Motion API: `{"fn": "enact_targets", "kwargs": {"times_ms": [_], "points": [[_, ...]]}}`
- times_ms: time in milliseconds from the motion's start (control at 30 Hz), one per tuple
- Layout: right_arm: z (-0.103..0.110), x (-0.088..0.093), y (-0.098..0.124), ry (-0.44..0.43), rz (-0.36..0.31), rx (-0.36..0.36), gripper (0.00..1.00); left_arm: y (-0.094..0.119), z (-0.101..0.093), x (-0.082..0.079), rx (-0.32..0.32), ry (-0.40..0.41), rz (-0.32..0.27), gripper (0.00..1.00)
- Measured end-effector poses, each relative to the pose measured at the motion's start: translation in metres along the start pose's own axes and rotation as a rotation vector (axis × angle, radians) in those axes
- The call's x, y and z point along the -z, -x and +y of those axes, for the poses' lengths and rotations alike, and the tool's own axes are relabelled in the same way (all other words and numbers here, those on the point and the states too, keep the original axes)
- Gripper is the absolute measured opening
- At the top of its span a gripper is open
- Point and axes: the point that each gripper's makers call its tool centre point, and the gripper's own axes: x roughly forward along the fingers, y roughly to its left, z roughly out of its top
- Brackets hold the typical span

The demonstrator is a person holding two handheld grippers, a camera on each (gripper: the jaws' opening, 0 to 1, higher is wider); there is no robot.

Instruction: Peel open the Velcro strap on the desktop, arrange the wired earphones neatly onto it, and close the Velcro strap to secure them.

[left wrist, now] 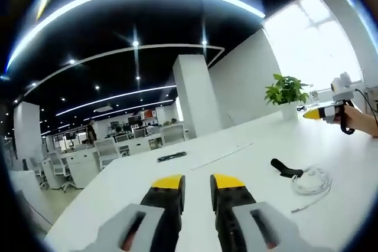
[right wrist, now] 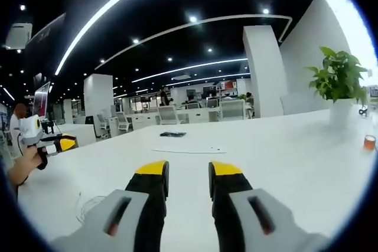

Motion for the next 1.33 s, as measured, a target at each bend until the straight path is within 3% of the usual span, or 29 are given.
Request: {"fn": "enact_targets", "kwargs": {"times_ms": [400, 1333], "points": [[0.008, 0.010, -0.005, -0.006, 0.026, -0.028, 0.31, -0.001, 0.005, 0.008, -0.013, 0.005, 0.011, 0.32], [0.012, 0.016, -0.007, -0.004, 0.046, -0.047, 0.30, 0.000, 0.005, 0.011, -0.004, -0.005, 0.027, 0.31]]}}
